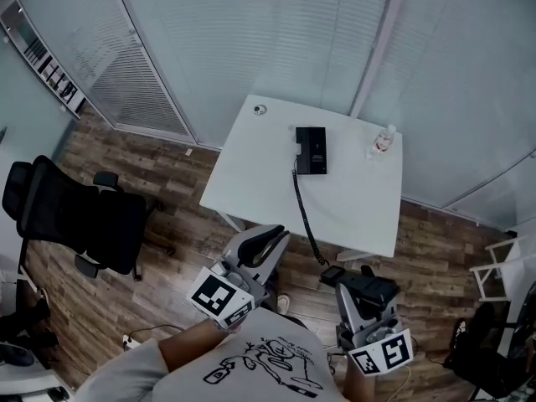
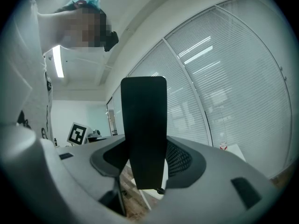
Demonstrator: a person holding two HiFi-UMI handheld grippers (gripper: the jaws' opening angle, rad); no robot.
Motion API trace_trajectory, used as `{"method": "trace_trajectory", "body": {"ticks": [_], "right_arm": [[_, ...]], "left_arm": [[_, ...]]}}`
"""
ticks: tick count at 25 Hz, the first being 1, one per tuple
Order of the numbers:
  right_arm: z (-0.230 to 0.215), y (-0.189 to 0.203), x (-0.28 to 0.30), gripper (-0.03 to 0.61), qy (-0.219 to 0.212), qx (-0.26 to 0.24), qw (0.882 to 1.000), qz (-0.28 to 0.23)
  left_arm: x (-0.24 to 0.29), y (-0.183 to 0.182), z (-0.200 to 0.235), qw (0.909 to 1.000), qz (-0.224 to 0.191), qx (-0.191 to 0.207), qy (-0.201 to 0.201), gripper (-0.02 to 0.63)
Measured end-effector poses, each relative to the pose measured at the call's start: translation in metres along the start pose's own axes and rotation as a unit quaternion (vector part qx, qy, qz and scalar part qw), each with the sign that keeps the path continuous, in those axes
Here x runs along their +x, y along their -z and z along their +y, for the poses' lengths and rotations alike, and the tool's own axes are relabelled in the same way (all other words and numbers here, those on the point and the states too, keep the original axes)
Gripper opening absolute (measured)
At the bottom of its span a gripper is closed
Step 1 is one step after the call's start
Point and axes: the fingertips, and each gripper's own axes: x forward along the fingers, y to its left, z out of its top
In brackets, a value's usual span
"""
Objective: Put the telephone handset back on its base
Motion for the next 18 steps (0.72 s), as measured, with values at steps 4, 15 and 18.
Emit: {"method": "trace_trajectory", "body": {"ticks": [4, 15, 18], "right_arm": [[-0.007, 0.001, 0.019, 0.212, 0.001, 0.001, 1.000, 0.007], [-0.041, 0.001, 0.107, 0.212, 0.002, -0.002, 0.999, 0.034], [-0.050, 0.004, 0.133, 0.212, 0.004, -0.001, 0.999, 0.043]], "left_arm": [[0.012, 0.000, 0.018, 1.0000, 0.001, -0.004, 0.002, 0.040], [0.058, 0.000, 0.099, 0.9997, 0.009, -0.023, -0.006, 0.040], [0.071, 0.000, 0.125, 0.9996, 0.010, -0.027, -0.005, 0.040]]}}
